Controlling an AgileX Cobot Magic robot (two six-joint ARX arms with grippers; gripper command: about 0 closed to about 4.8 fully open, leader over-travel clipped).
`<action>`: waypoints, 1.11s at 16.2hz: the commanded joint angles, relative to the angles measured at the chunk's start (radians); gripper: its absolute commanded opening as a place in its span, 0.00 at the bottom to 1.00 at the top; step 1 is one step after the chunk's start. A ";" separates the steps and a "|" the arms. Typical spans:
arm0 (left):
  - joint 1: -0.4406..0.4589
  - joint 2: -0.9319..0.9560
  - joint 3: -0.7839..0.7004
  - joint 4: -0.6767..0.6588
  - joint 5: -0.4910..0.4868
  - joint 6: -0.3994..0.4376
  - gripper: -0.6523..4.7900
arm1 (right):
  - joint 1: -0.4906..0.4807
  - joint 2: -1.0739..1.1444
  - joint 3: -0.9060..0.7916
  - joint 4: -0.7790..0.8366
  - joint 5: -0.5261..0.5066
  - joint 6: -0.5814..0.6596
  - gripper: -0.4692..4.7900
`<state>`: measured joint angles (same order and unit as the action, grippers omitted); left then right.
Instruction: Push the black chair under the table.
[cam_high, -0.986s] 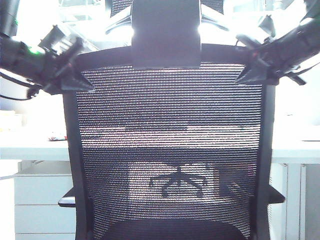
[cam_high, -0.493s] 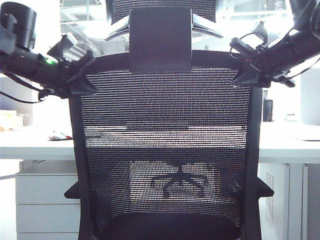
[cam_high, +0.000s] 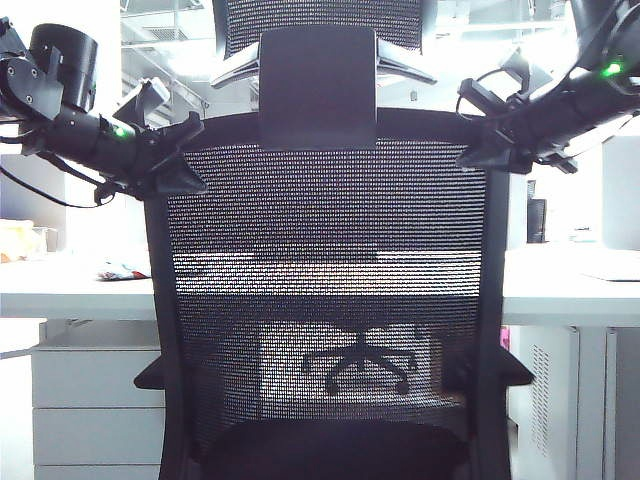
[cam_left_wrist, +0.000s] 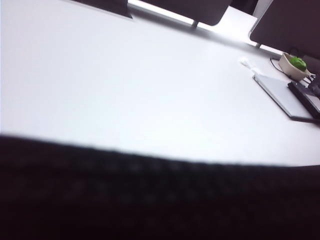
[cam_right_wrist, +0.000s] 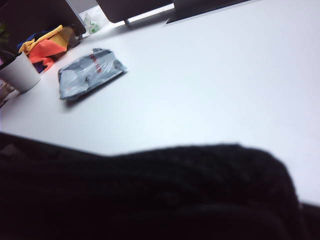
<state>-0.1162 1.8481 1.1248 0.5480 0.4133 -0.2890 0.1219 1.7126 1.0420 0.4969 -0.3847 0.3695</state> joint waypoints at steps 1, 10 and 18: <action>0.020 -0.006 0.021 0.060 -0.038 0.021 0.11 | -0.018 0.022 0.076 0.031 0.068 0.000 0.08; 0.050 0.018 0.108 0.002 -0.011 0.053 0.11 | -0.014 0.058 0.122 -0.014 0.012 0.021 0.08; 0.050 -0.089 0.092 -0.163 0.183 0.066 0.11 | 0.013 -0.088 0.103 -0.220 -0.021 -0.045 0.08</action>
<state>-0.0616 1.7927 1.2129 0.3302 0.5674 -0.2325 0.1310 1.6543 1.1442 0.2157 -0.4118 0.3374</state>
